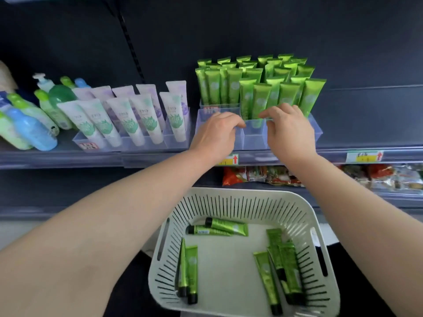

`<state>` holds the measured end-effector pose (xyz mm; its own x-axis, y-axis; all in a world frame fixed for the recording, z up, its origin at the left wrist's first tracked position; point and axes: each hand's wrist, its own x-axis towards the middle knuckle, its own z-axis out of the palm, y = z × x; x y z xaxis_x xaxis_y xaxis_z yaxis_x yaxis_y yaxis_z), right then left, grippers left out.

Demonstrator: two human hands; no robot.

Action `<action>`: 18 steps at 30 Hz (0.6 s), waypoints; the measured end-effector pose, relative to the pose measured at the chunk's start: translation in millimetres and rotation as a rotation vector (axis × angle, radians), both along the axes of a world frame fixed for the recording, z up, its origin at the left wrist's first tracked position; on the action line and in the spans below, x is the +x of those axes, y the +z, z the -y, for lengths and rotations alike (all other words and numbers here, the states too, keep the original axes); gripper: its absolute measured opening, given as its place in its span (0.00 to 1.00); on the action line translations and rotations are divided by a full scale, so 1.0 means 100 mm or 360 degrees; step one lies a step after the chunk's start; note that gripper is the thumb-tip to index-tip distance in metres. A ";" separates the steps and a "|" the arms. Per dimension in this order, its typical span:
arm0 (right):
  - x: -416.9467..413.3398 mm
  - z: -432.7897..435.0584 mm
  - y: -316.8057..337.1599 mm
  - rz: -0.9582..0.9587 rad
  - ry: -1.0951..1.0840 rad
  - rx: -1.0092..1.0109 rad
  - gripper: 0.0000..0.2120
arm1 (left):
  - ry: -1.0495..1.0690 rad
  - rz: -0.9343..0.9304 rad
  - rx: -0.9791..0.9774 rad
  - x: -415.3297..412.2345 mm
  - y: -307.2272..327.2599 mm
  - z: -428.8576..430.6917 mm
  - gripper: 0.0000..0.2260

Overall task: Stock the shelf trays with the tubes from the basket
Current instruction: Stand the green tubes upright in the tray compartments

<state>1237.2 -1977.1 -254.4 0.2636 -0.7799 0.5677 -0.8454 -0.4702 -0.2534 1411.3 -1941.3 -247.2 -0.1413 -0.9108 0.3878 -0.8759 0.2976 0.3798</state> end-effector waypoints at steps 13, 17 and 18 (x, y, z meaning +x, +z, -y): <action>-0.24 -1.18 -1.46 -0.0417 0.0020 0.0861 0.21 | 0.0105 -0.0128 0.0587 -0.21 -1.45 -1.17 0.12; -0.42 -1.35 -1.84 -0.0631 -0.0148 0.1521 0.25 | 0.0162 -0.0077 0.0898 -0.23 -1.81 -1.38 0.13; -0.46 -1.38 -1.91 -0.0679 -0.0193 0.1642 0.24 | 0.0149 -0.0073 0.0939 -0.24 -1.88 -1.43 0.14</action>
<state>1191.2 -1839.6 -445.8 0.1725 -0.8583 -0.4832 -0.9819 -0.1113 -0.1530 1387.7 -1798.3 -435.1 -0.0449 -0.9820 -0.1832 -0.8669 -0.0528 0.4956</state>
